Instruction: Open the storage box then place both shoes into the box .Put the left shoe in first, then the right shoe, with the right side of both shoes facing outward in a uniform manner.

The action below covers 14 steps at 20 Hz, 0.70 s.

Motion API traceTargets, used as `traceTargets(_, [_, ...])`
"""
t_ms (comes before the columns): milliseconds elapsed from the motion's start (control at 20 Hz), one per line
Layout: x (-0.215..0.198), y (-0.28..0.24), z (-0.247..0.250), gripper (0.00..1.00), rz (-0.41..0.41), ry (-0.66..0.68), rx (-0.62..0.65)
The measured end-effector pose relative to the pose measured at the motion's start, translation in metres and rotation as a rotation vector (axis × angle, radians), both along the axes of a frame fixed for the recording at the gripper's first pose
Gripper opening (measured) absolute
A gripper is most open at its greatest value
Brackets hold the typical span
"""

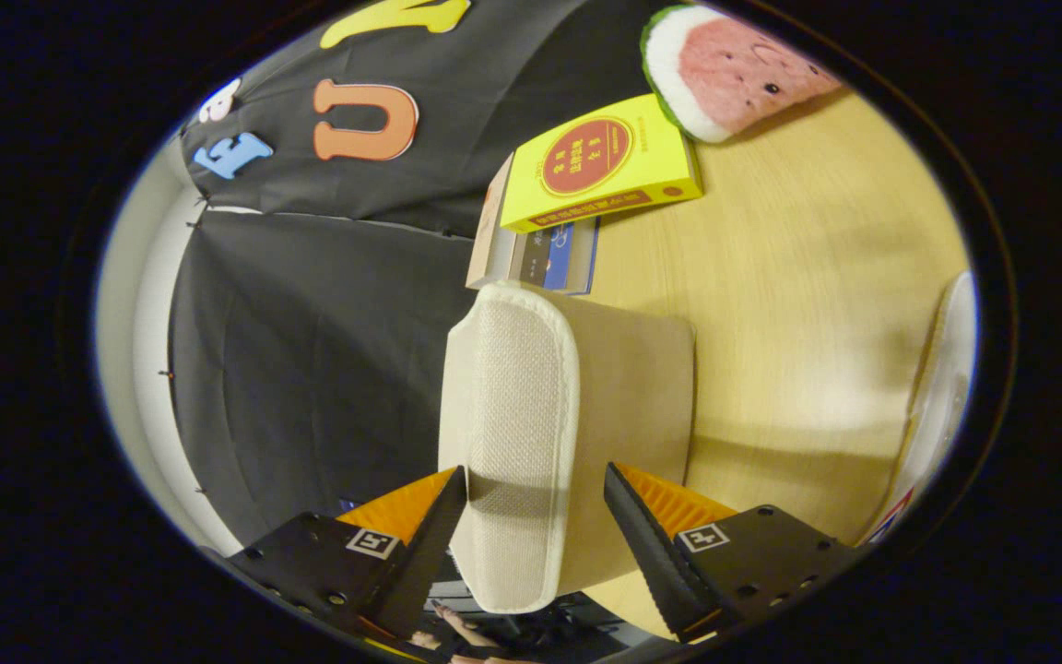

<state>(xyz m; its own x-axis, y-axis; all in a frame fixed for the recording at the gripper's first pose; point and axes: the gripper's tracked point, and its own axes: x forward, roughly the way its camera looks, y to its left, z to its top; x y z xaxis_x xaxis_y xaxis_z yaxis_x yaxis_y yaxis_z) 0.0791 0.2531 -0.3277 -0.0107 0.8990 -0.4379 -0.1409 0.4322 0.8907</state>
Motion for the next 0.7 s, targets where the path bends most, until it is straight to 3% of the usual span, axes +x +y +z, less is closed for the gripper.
traceTargets(100, [0.0007,0.0079,0.0053,0.85,-0.018,0.058,0.074])
traceTargets(350, [-0.0045,0.0041,0.003,0.55,0.004,0.046,0.045])
traceTargets(550, [-0.0036,0.0023,0.0038,0.55,-0.021,0.046,0.0])
traceTargets(600, [-0.0048,0.0015,0.0067,0.47,-0.034,0.063,-0.007])
traceTargets(700, [-0.0072,-0.0011,0.0089,0.46,-0.039,0.053,-0.034])
